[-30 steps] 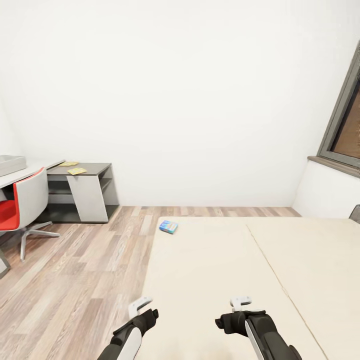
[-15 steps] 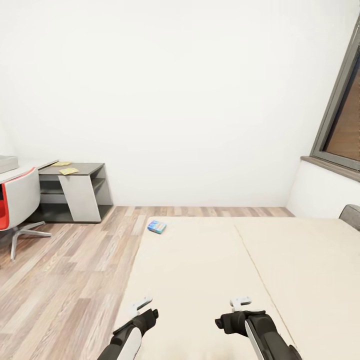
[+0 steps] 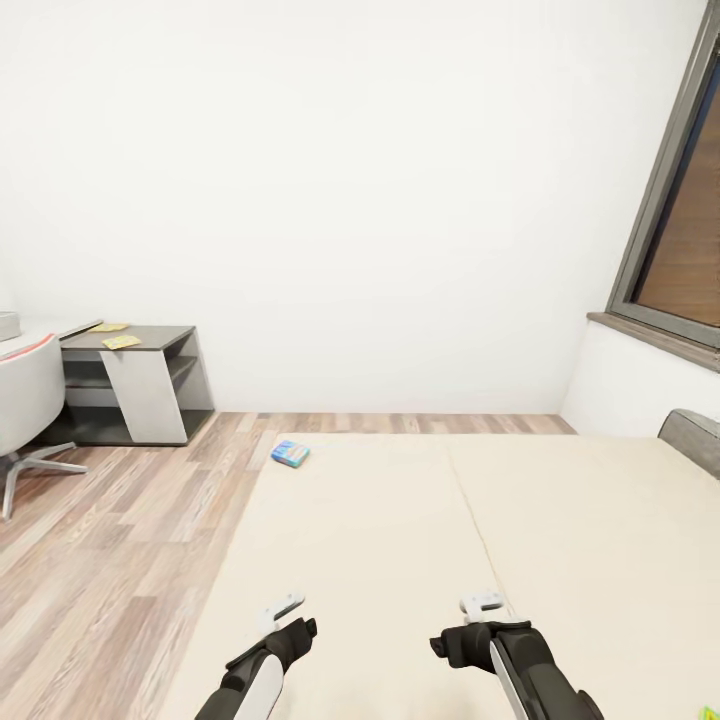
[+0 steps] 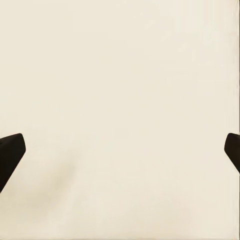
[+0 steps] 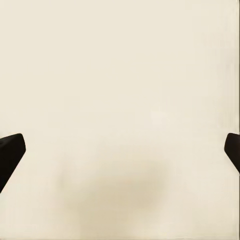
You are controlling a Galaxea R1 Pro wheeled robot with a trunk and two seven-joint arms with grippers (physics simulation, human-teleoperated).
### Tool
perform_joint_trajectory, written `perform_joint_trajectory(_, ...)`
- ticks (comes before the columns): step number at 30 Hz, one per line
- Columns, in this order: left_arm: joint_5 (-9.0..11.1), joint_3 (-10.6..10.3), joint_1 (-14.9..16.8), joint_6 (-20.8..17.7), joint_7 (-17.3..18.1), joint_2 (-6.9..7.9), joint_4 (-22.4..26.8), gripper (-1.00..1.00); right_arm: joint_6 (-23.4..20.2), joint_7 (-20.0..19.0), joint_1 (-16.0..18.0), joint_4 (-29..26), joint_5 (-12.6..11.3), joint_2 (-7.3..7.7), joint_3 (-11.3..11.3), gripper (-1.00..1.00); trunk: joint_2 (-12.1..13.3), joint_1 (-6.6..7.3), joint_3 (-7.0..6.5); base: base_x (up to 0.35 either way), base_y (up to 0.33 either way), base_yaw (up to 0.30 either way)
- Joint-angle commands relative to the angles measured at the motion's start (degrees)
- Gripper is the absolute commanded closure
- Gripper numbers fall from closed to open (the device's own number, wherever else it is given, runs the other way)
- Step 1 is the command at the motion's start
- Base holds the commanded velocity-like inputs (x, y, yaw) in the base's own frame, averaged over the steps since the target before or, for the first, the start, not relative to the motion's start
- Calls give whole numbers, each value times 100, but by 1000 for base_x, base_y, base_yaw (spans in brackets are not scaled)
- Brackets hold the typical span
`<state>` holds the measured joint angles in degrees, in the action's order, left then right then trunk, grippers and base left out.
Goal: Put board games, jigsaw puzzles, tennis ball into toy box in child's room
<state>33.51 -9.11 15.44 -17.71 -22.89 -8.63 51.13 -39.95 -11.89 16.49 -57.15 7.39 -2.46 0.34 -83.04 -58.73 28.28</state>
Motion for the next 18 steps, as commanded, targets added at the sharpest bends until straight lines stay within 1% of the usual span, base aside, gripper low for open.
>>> perform_joint_trajectory(1, 50, -12, 3, -13, -49, 2, 11, -100, -22, -41, 3, -7, 61, -1, -1, -100, -4, 0, 6, 0, -273, 0)
perform_joint_trajectory(5, 50, -12, 3, -13, -49, 2, 11, -100, -22, -41, 3, -7, 61, -1, -2, -100, -4, 0, 6, 0, -250, 0)
perform_joint_trajectory(8, 50, -12, 3, -13, -49, 2, 11, -100, -22, -41, 3, -7, 61, -1, -1, -100, -4, 0, 6, 0, -164, 0)
perform_joint_trajectory(18, 50, -12, 3, -10, -55, 4, 11, -100, -22, -41, 3, -7, 61, -1, 0, -100, -4, 0, 6, 0, -65, 0)
